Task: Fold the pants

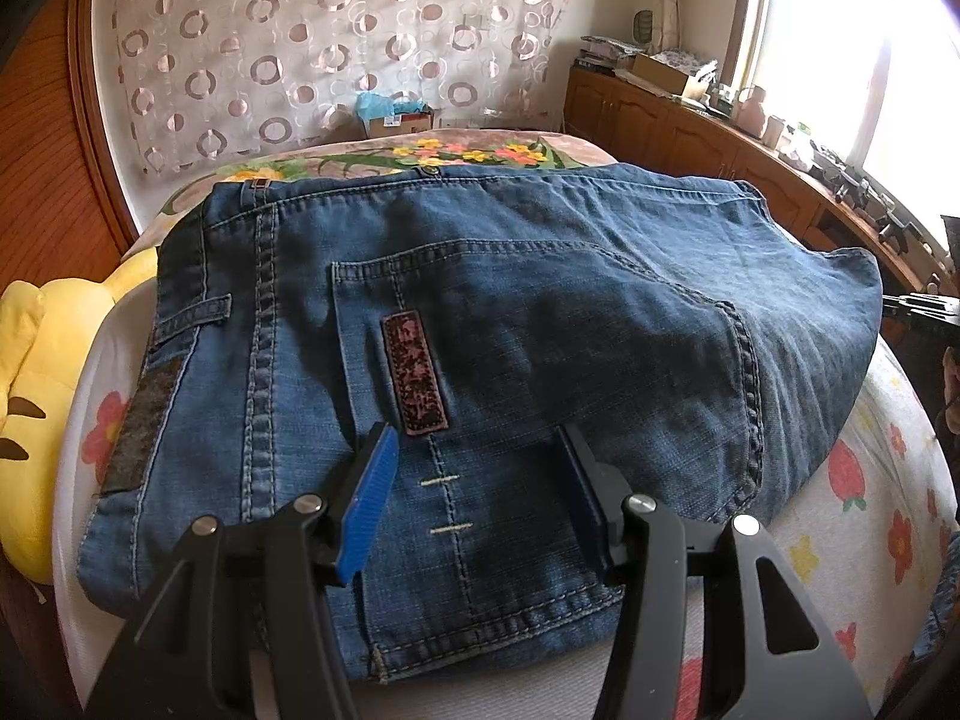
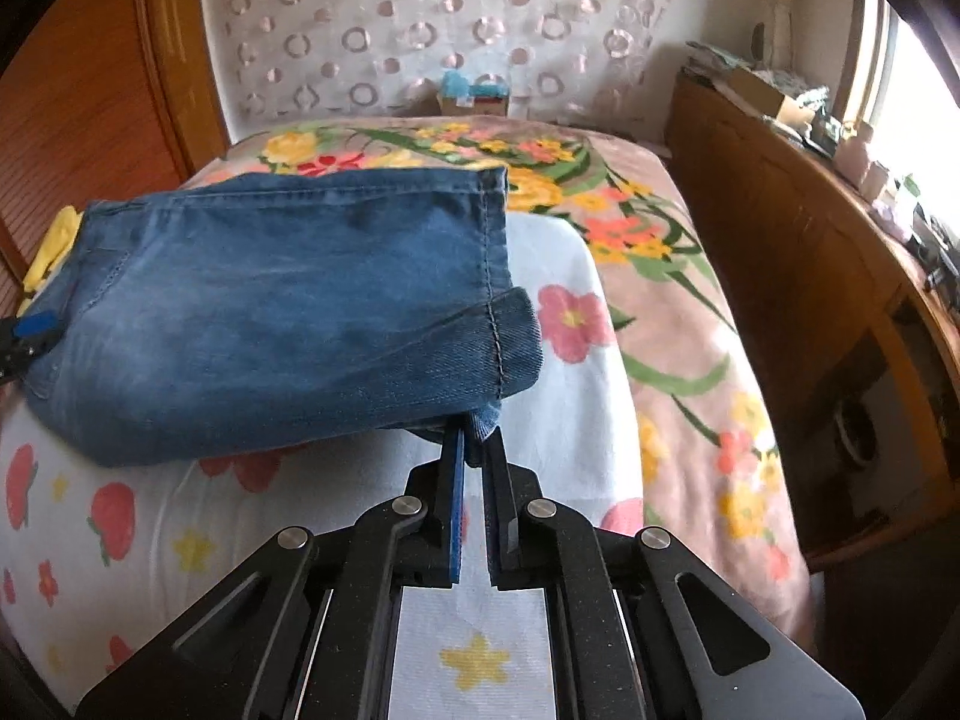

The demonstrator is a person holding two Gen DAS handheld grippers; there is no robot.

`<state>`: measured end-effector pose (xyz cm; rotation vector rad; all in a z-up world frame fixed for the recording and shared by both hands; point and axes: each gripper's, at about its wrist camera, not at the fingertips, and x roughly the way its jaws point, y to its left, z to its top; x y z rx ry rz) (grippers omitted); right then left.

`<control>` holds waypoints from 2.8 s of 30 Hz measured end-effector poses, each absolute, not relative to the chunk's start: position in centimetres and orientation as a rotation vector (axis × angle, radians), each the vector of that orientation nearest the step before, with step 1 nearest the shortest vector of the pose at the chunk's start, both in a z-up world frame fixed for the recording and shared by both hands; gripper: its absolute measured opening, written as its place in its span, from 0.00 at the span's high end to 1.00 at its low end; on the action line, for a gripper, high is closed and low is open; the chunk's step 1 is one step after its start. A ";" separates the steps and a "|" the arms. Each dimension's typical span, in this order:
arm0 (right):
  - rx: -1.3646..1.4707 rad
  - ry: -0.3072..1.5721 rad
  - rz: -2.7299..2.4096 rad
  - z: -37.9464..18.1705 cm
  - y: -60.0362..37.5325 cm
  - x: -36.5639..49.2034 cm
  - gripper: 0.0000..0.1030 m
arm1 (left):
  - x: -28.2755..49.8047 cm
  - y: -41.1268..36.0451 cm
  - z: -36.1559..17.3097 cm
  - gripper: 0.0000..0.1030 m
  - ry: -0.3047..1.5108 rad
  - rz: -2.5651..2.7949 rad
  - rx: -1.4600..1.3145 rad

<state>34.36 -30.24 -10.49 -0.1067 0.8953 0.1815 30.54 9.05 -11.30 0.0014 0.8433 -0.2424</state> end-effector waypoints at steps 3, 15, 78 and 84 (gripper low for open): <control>-0.065 0.898 0.168 -10.4 -30.8 34.2 0.86 | 30.5 9.0 -11.3 0.48 0.843 -0.242 0.003; 0.114 0.789 0.138 -8.1 -33.0 34.6 0.45 | 30.7 9.0 -11.3 0.48 0.843 -0.238 0.010; -0.090 0.642 0.232 -1.6 -30.1 28.8 0.88 | 19.0 19.3 -1.9 0.94 0.582 -0.093 -0.074; -0.108 0.642 0.213 -1.0 -31.6 22.7 0.88 | 14.2 18.5 -1.6 0.94 0.575 -0.142 -0.081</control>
